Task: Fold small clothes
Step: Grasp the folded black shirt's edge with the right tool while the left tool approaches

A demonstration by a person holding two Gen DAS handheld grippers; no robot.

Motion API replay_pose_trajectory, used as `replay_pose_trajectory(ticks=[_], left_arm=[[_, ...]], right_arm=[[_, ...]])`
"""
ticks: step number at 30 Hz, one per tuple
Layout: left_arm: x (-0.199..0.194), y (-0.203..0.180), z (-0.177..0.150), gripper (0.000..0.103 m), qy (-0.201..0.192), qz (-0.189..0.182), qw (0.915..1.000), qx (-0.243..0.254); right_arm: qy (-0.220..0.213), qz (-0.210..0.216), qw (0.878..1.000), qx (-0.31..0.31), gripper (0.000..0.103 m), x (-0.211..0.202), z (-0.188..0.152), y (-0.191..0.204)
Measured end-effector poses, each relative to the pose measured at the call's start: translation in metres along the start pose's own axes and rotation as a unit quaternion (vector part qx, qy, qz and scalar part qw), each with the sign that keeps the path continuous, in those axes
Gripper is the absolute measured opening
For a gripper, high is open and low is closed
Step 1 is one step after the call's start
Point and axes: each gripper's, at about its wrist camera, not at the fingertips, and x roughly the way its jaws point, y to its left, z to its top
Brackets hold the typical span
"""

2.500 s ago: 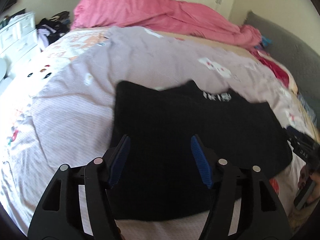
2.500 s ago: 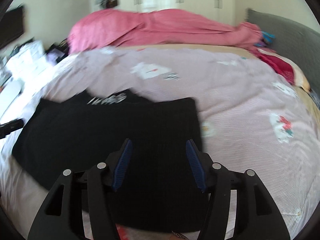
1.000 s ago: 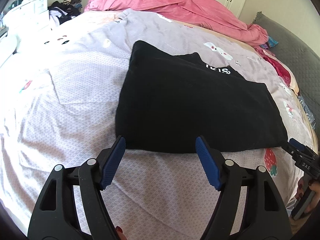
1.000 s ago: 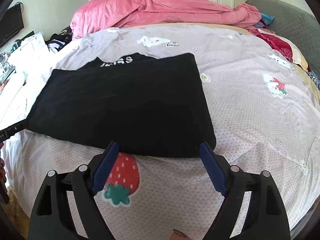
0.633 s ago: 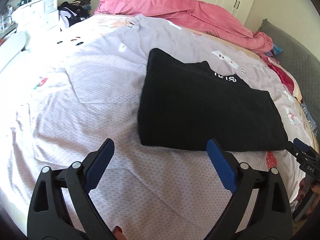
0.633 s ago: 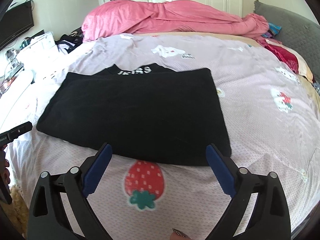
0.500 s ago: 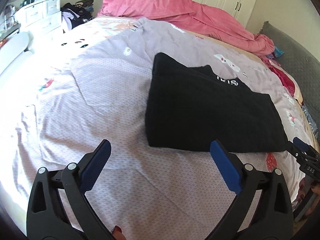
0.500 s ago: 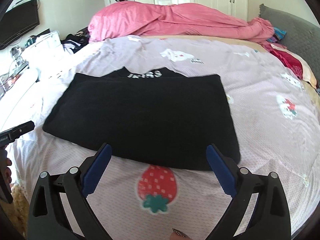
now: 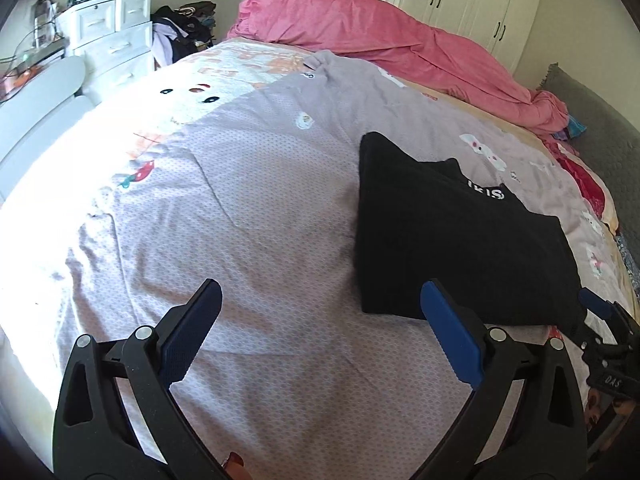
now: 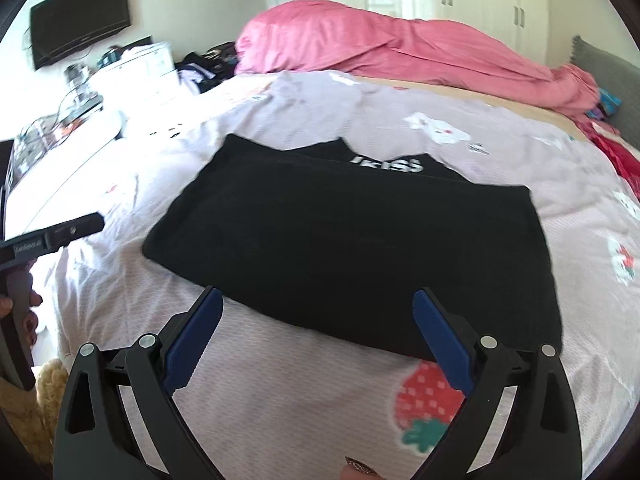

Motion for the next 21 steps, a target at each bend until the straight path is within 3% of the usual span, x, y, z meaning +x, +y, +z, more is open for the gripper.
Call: replay_pose_trajectory(ticks=[13, 21], left_arm=[[0.014, 0.021, 0.036, 0.093, 0.001, 0.011, 0.9998, -0.016], [0.04, 0.019, 0.054, 0.093, 0.016, 0.015, 0.9997, -0.014]], right_arm=[[0.01, 0.01, 0.994, -0.111, 0.097, 0.044, 0.005, 0.075], [0.029, -0.035, 0.981, -0.187, 0.097, 0.087, -0.004, 0.109]])
